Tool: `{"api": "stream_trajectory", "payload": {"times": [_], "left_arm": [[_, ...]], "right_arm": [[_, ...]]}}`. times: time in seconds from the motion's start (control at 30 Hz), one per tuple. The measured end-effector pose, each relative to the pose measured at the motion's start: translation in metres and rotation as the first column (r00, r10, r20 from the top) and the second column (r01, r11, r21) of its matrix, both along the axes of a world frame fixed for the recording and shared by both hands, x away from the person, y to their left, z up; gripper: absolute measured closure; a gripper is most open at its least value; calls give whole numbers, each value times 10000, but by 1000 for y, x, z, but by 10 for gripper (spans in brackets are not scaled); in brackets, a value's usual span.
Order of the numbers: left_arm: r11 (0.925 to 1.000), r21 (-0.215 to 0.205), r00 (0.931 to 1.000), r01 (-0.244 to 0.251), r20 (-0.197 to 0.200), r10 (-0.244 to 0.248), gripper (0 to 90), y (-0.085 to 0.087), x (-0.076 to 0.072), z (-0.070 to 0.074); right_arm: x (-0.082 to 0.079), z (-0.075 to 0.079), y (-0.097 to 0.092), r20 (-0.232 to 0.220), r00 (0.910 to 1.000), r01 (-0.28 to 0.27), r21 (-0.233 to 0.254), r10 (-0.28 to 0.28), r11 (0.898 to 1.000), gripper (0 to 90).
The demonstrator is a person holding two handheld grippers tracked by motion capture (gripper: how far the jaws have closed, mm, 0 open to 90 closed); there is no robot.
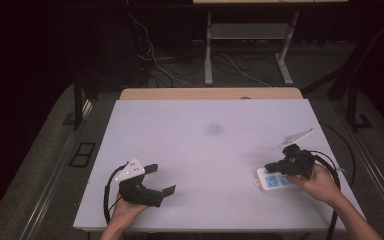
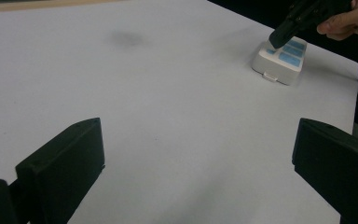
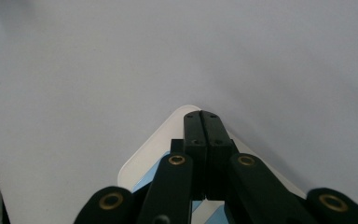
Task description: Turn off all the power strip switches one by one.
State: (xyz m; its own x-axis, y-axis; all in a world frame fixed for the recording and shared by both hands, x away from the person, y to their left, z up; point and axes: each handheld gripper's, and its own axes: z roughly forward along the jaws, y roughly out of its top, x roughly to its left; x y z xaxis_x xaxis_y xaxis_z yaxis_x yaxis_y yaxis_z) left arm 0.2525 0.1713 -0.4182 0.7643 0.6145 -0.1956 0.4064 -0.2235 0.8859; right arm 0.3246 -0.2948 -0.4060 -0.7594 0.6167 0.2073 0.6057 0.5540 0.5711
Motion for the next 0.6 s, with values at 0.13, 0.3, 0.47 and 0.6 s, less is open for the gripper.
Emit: {"api": "stream_trajectory", "payload": {"times": [0.13, 0.3, 0.47, 0.6], "left_arm": [[10000, -2, 10000, -13, 10, 13, 8, 0, 0, 0], [10000, 5, 10000, 8, -13, -8, 8, 0, 0, 0], [10000, 13, 10000, 23, -10, -23, 8, -1, 0, 0], [10000, 14, 10000, 17, -6, -17, 7, -1, 0, -1]], "right_arm": [[2, -4, 1, -13, 10000, -13, -136, 13, 9999, 897], [1, -7, -2, 49, 10000, 36, 9, -36, 10000, 898], [0, -8, -2, 141, 9999, 50, 82, -51, 10000, 900], [0, -9, -4, 182, 9998, 101, 182, -104, 9998, 900]]}}
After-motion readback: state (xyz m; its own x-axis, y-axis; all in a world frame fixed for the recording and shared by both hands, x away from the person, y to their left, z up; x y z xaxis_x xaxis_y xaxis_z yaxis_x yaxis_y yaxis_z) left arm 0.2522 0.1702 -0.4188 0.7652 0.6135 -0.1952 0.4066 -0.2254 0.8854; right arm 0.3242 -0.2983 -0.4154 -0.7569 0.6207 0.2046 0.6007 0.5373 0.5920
